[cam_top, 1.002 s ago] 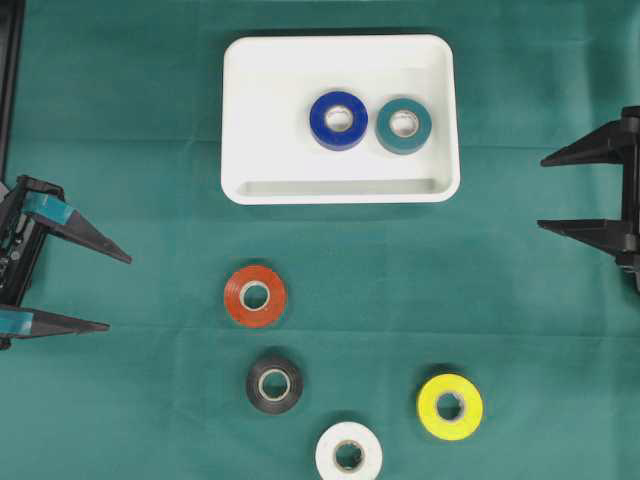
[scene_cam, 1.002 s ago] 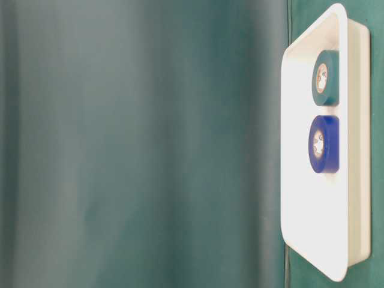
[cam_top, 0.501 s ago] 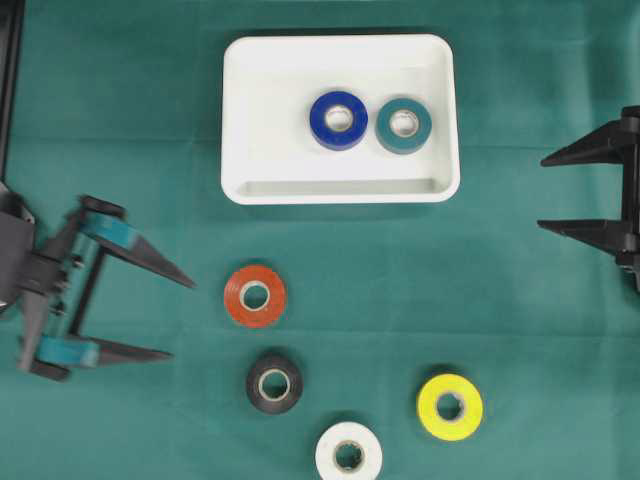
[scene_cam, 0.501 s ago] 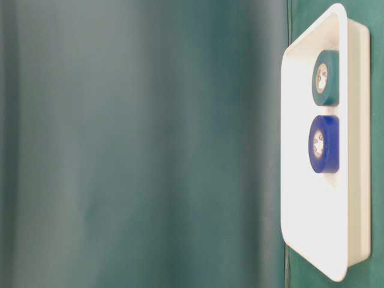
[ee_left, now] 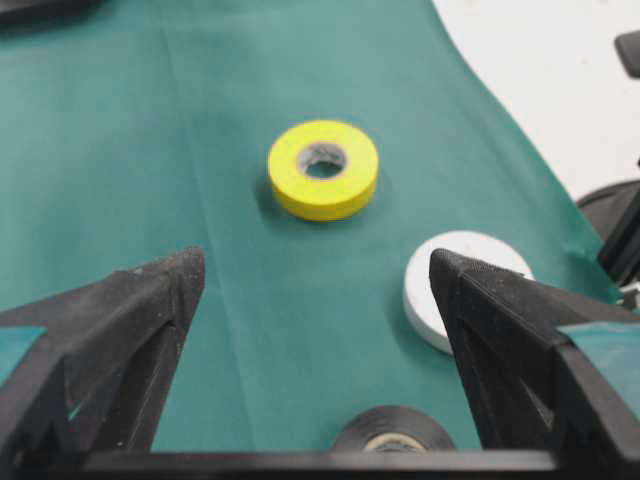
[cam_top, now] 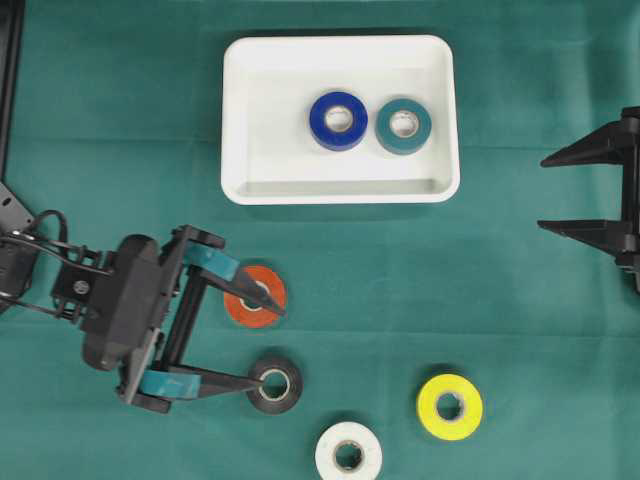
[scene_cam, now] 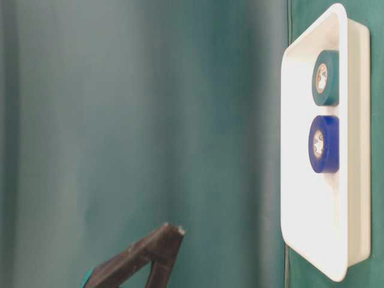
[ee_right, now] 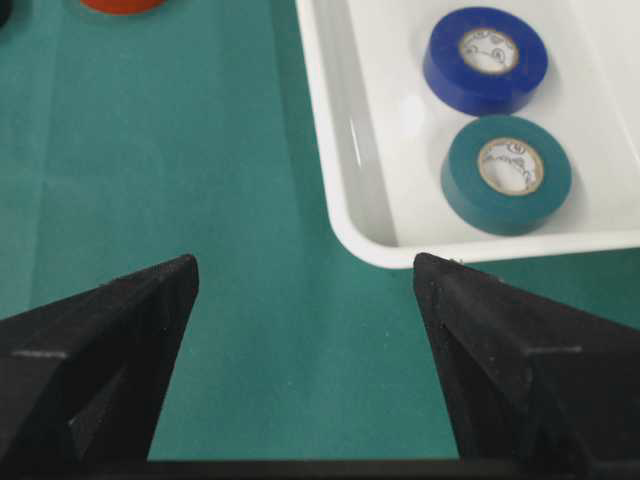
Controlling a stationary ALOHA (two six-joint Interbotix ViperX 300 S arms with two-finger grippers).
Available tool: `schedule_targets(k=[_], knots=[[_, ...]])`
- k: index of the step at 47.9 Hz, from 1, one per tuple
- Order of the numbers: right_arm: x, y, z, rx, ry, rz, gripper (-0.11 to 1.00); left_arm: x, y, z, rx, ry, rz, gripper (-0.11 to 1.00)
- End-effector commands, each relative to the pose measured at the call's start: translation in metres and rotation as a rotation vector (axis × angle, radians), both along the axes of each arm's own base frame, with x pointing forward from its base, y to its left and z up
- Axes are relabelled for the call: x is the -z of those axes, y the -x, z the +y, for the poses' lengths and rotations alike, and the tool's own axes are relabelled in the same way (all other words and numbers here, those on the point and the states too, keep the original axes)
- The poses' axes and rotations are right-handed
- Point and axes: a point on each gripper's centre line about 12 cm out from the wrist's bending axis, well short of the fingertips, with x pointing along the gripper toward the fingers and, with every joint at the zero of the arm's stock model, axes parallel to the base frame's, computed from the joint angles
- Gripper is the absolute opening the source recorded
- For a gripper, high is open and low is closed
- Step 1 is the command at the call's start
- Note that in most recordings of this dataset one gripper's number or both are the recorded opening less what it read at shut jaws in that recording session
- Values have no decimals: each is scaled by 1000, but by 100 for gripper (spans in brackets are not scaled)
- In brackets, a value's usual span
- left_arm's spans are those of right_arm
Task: Pick up the tape from a random location and place it into the white case.
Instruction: 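Move the open left gripper over the black tape roll, then lower the left gripper into the black roll's hole and close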
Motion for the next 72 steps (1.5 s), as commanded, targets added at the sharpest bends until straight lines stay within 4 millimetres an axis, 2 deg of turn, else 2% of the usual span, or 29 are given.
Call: schedule_targets(k=[1, 18, 38, 49, 72], knots=[[-8, -3, 0, 1, 0, -20, 84, -13, -6, -1, -2, 3, -21, 95], [-8, -3, -1, 2, 0, -15, 84, -16, -14, -3, -5, -13, 60, 95], [-8, -3, 0, 1, -1, -16, 84, -15, -35, -2, -24, -117, 426, 95], [-7, -3, -1, 3, 0, -9, 84, -17, -46, -5, -25, -161, 570, 95], [-7, -3, -1, 3, -1, -8, 84, -17, -50, -5, -27, -179, 617, 95]])
